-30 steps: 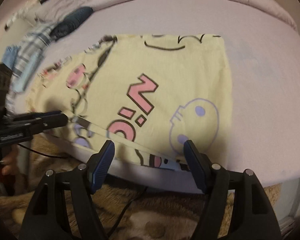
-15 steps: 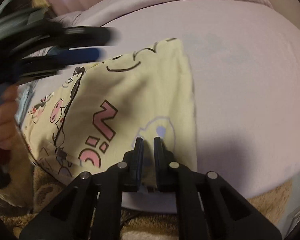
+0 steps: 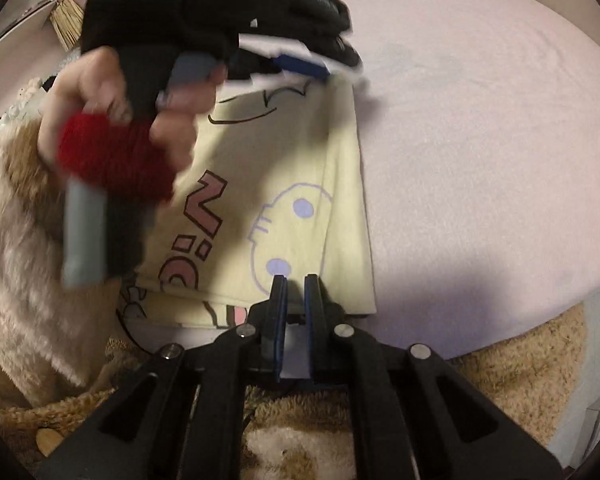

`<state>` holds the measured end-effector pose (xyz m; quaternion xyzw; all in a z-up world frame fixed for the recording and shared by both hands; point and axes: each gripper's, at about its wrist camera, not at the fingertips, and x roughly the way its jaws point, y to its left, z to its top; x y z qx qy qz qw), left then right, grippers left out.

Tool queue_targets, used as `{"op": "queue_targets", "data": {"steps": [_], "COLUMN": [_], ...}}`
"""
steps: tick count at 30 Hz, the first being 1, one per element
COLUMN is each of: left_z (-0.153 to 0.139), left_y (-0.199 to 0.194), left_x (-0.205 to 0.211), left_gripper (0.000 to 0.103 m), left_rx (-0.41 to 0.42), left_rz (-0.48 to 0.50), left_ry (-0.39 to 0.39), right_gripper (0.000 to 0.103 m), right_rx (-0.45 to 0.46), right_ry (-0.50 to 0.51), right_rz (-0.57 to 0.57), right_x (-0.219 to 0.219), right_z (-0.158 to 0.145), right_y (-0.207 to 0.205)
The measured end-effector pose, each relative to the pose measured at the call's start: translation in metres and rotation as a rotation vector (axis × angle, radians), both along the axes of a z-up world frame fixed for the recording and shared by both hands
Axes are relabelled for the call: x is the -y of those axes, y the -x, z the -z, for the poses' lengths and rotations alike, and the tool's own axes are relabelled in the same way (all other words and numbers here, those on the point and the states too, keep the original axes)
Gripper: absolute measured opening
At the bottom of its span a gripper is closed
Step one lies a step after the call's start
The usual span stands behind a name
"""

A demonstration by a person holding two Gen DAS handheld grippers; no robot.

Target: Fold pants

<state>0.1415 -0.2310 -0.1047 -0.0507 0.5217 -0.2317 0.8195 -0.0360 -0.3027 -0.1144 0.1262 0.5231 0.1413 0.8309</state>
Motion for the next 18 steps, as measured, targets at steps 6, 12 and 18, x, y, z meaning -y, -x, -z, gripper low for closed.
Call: {"op": "queue_targets", "data": {"steps": [6, 12, 18], "left_z": [-0.003, 0.028, 0.028], "left_y": [0.023, 0.024, 0.011], "left_x": [-0.008, 0.001, 0.005], "left_gripper": [0.031, 0.029, 0.028], "left_rx": [-0.064, -0.095, -0.054], "left_rz": [0.088, 0.048, 0.029], "left_ry": [0.155, 0.057, 0.04], "right_gripper": [0.015, 0.009, 0.008], "right_rx": [0.103, 0.058, 0.044], "right_ry": [0.064, 0.102, 0.079], "right_rz": [0.018, 0.026, 0.046], "right_x": [0.004, 0.0, 0.009], "right_z": [-0.023, 0.003, 0.004], "right_y": [-0.006, -0.007, 0.01]}}
